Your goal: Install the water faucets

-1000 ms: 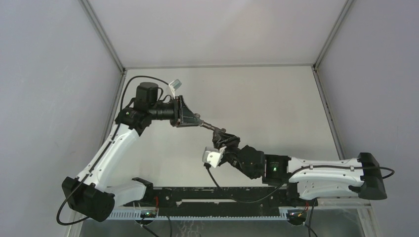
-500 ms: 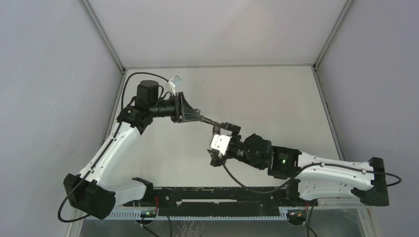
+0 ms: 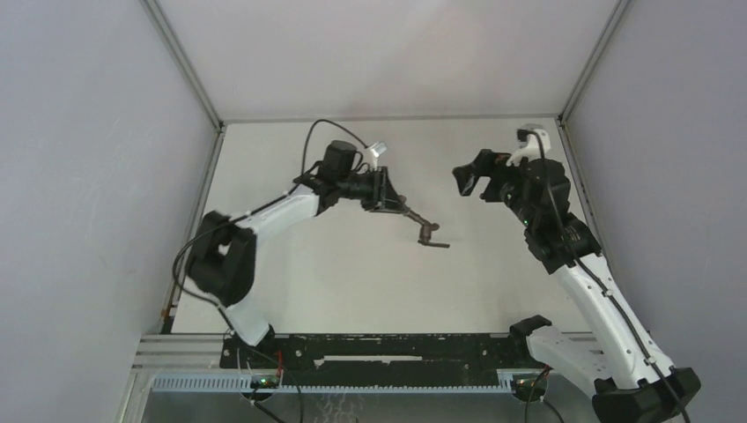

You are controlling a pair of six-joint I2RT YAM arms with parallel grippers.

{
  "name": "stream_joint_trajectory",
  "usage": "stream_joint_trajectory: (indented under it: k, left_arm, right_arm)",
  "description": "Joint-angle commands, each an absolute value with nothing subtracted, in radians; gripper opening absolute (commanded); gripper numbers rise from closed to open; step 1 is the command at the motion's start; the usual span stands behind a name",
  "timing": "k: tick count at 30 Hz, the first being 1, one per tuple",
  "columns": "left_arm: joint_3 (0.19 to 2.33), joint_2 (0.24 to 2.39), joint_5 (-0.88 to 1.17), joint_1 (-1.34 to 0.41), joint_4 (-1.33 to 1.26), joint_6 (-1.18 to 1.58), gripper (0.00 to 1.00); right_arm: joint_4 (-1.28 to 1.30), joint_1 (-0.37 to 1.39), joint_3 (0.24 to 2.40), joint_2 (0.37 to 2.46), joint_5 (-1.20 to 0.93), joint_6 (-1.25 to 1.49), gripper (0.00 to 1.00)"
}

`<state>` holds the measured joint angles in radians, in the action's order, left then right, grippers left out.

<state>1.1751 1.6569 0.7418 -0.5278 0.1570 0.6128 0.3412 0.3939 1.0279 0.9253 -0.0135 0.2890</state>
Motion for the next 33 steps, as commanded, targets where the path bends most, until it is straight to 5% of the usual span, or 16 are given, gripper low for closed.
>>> stream_joint_trajectory:
  k: [1,13,16,18,19,26,33]
  left_arm:
    - [1.390,1.833,0.739,-0.593,-0.129,0.701,0.00]
    - [1.962,2.398,0.658,-0.635,-0.053,0.740,0.14]
    - [2.004,2.435,0.614,-0.646,-0.007,0.729,0.41]
    - [1.988,2.422,0.597,-0.646,0.013,0.738,0.88]
    - [1.974,2.406,0.587,-0.646,0.020,0.735,0.98]
    - [1.902,2.192,0.458,-0.640,0.185,0.538,1.00]
    - [1.667,1.786,0.071,-0.640,0.347,0.373,1.00]
  right_arm:
    - [0.388,0.281,0.964,0.827,-0.043,0.511,1.00]
    - [0.527,0.266,0.898,0.646,0.082,0.521,0.99]
    - [0.579,0.265,0.897,0.619,0.145,0.552,1.00]
    - [0.605,0.264,0.897,0.611,0.172,0.560,1.00]
    - [0.617,0.265,0.897,0.610,0.181,0.561,1.00]
    - [0.675,0.265,0.931,0.635,0.250,0.573,1.00]
    - [0.710,0.262,0.946,0.680,0.343,0.569,1.00]
